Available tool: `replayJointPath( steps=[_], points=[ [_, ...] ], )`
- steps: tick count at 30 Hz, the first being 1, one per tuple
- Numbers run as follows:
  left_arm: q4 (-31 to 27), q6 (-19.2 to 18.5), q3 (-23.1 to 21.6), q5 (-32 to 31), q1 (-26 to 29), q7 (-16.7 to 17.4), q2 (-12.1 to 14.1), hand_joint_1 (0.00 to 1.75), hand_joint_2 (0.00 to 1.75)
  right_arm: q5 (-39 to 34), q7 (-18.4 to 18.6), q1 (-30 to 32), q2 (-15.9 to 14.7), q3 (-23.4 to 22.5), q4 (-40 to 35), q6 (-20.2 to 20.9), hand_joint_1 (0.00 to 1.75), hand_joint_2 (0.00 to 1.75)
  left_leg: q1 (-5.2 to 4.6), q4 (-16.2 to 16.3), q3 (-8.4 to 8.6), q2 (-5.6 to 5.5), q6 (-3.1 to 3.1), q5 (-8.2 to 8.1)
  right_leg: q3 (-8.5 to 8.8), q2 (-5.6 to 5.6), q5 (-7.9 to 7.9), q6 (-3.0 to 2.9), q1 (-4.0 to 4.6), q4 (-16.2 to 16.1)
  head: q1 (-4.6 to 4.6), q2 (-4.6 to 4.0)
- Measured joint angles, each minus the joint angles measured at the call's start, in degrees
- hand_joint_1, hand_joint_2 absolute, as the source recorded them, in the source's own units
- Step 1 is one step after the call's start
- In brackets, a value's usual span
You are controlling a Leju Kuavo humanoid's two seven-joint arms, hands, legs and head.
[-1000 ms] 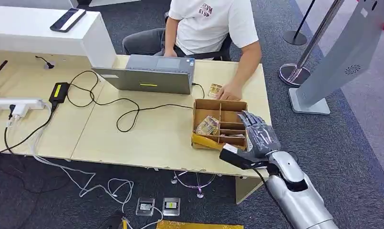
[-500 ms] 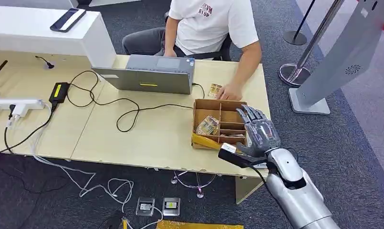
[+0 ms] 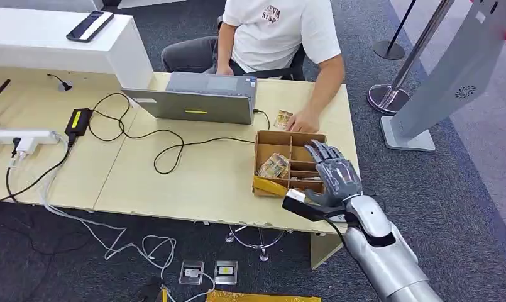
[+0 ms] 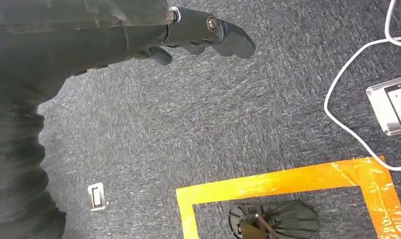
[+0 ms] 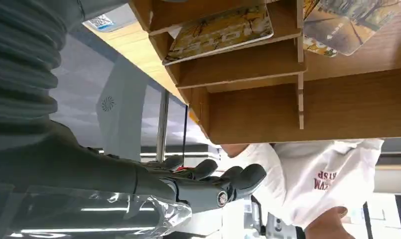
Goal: Pass the card to the sensor for recognition and then transmit it.
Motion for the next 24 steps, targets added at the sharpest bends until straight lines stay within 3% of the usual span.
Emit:
replayJointPath(
  steps=[12, 13, 14, 15, 24],
  points=[
    [0.0, 0.1, 0.0, 0.3, 0.0, 0.0, 0.0, 0.00, 1.75, -0.9, -0.6, -0.7, 0.8, 0.0, 2.6, 0.7, 0.00, 1.75, 0.00, 0.0, 0.00, 0.00, 0.00, 0.00, 0.00, 0.00, 0.00, 0.00, 0.00, 0.0, -0.02, -0.02],
    [0.0, 0.1, 0.0, 0.3, 0.1, 0.0, 0.0, 0.00, 1.75, -1.0, -0.6, -0.7, 0.8, 0.0, 2.8, 0.8, 0.65, 1.75, 0.00, 0.0, 0.00, 0.00, 0.00, 0.00, 0.00, 0.00, 0.00, 0.00, 0.00, 0.0, -0.02, -0.02],
    [0.0, 0.1, 0.0, 0.3, 0.1, 0.0, 0.0, 0.00, 1.75, -1.0, -0.6, -0.7, 0.8, 0.0, 3.0, 0.9, 1.57, 1.75, 0.00, 0.0, 0.00, 0.00, 0.00, 0.00, 0.00, 0.00, 0.00, 0.00, 0.00, 0.0, -0.02, -0.02],
    [0.0, 0.1, 0.0, 0.3, 0.1, 0.0, 0.0, 0.00, 1.75, -1.0, -0.6, -0.7, 0.8, 0.0, 3.1, 0.9, 1.75, 1.75, 0.00, 0.0, 0.00, 0.00, 0.00, 0.00, 0.00, 0.00, 0.00, 0.00, 0.00, 0.0, -0.02, -0.02],
    [0.0, 0.1, 0.0, 0.3, 0.1, 0.0, 0.0, 0.00, 1.75, -2.3, -0.5, -0.8, 0.8, 0.1, 4.0, 3.0, 1.75, 1.75, 0.00, 0.0, 0.01, 0.00, 0.00, 0.00, 0.00, 0.00, 0.00, 0.00, 0.00, 0.0, -0.02, -0.02]
  ],
)
